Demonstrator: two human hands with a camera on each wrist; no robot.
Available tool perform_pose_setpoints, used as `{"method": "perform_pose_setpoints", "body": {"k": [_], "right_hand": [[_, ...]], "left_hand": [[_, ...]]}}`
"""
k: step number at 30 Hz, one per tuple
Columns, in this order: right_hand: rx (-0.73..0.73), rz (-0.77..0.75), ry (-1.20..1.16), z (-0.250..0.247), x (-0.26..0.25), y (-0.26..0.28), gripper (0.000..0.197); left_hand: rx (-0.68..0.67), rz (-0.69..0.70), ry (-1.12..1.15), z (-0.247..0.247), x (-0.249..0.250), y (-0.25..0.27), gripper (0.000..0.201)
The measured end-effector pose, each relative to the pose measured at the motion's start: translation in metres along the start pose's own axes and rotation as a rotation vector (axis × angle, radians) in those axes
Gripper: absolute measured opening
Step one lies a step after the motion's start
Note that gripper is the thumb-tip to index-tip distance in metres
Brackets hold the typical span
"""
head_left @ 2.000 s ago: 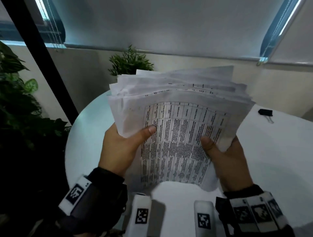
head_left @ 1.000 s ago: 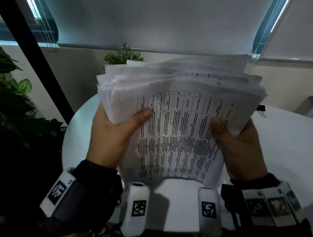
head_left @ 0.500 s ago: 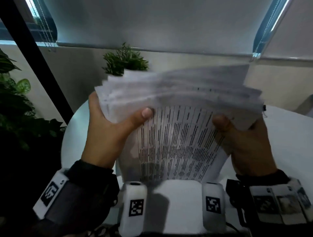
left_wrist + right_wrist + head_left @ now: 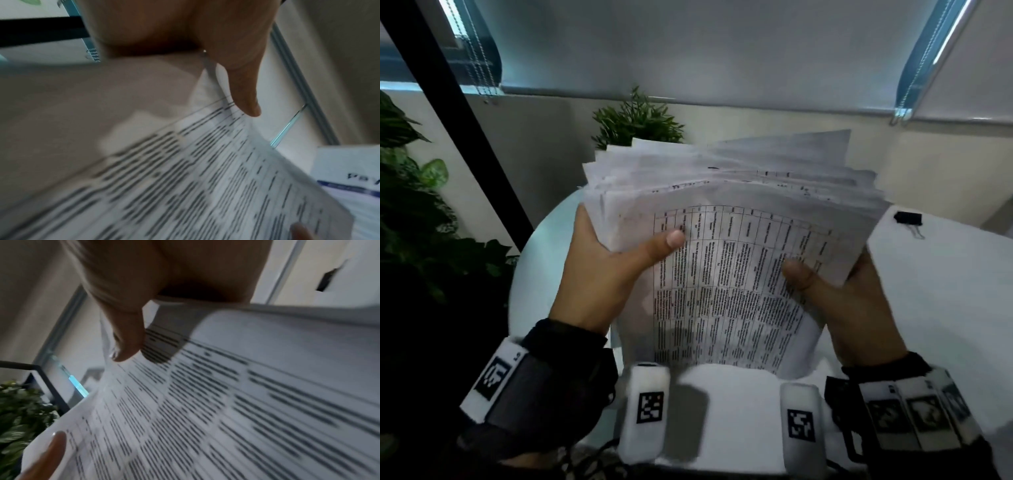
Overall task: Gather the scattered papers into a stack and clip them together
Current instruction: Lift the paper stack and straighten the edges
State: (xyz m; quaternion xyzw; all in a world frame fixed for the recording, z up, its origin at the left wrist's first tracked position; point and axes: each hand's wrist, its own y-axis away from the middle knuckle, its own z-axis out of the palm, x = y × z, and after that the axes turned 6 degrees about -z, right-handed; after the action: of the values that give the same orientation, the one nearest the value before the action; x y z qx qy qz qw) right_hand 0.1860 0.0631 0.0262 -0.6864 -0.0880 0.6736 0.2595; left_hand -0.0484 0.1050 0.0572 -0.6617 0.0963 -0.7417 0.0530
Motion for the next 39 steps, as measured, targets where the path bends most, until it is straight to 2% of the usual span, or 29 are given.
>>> {"method": "perform_pose_setpoints", "body": {"k": [1, 3, 5, 7, 8, 10, 12, 14, 16, 17, 19, 22, 25, 27, 29, 31, 34, 37, 39], "right_hand": [[-0.01, 0.037, 0.003, 0.002, 0.006, 0.003, 0.078], [0.011, 0.056, 0.037, 0.005, 0.011, 0.006, 0.055], [0.045, 0.035, 0.077, 0.006, 0.005, 0.003, 0.046], [0.06, -0.024, 0.05, 0.005, -0.003, -0.003, 0.048], [0.072, -0.045, 0.023, 0.004, -0.004, -0.005, 0.055], [0.096, -0.042, -0.012, 0.002, -0.001, -0.007, 0.075], [0.089, 0.008, -0.019, 0.003, 0.006, -0.003, 0.08], [0.079, 0.059, 0.022, 0.007, 0.011, 0.0, 0.063], [0.091, 0.064, 0.103, 0.011, 0.008, 0.002, 0.041], [0.099, 0.05, 0.132, 0.013, 0.004, 0.001, 0.037], [0.117, -0.01, 0.117, 0.014, -0.006, -0.002, 0.04], [0.119, -0.063, -0.008, 0.009, -0.008, -0.006, 0.062], [0.049, 0.035, -0.004, 0.003, 0.007, 0.0, 0.083], [-0.005, 0.134, 0.02, 0.003, 0.019, 0.007, 0.073], [-0.047, 0.191, 0.021, 0.003, 0.025, 0.013, 0.06], [-0.071, 0.214, 0.011, 0.001, 0.026, 0.014, 0.059], [-0.101, 0.239, -0.004, -0.005, 0.023, 0.012, 0.06], [-0.072, 0.237, -0.001, -0.011, 0.019, 0.015, 0.061], [-0.004, 0.205, -0.088, -0.012, 0.017, 0.015, 0.071]], "left_hand": [[0.006, -0.031, -0.044, 0.0, -0.005, 0.001, 0.076], [0.069, -0.046, -0.077, 0.005, -0.012, 0.005, 0.055], [0.109, -0.021, -0.03, 0.011, -0.012, 0.009, 0.036], [0.118, 0.019, 0.003, 0.015, -0.006, 0.009, 0.035], [0.111, 0.041, 0.008, 0.013, -0.004, 0.008, 0.039], [0.057, 0.063, 0.0, 0.008, -0.004, 0.004, 0.052], [0.014, 0.016, -0.018, 0.003, -0.01, 0.001, 0.065], [0.057, -0.037, -0.021, 0.004, -0.014, 0.001, 0.065], [0.137, -0.048, 0.02, 0.01, -0.015, 0.005, 0.046], [0.155, -0.033, 0.032, 0.014, -0.014, 0.007, 0.037], [0.157, 0.004, 0.057, 0.017, -0.005, 0.008, 0.032], [0.081, 0.058, 0.058, 0.009, 0.004, 0.004, 0.046], [-0.007, 0.014, 0.031, -0.001, -0.006, 0.0, 0.061], [0.009, -0.046, -0.002, -0.001, -0.016, 0.0, 0.061], [0.089, -0.075, -0.005, 0.004, -0.023, 0.004, 0.05], [0.152, -0.081, 0.048, 0.01, -0.024, 0.005, 0.039], [0.2, -0.065, 0.144, 0.01, -0.02, 0.004, 0.035], [0.236, -0.039, 0.293, 0.007, -0.011, 0.002, 0.049], [0.247, -0.047, 0.411, 0.006, -0.004, 0.0, 0.065]]}}
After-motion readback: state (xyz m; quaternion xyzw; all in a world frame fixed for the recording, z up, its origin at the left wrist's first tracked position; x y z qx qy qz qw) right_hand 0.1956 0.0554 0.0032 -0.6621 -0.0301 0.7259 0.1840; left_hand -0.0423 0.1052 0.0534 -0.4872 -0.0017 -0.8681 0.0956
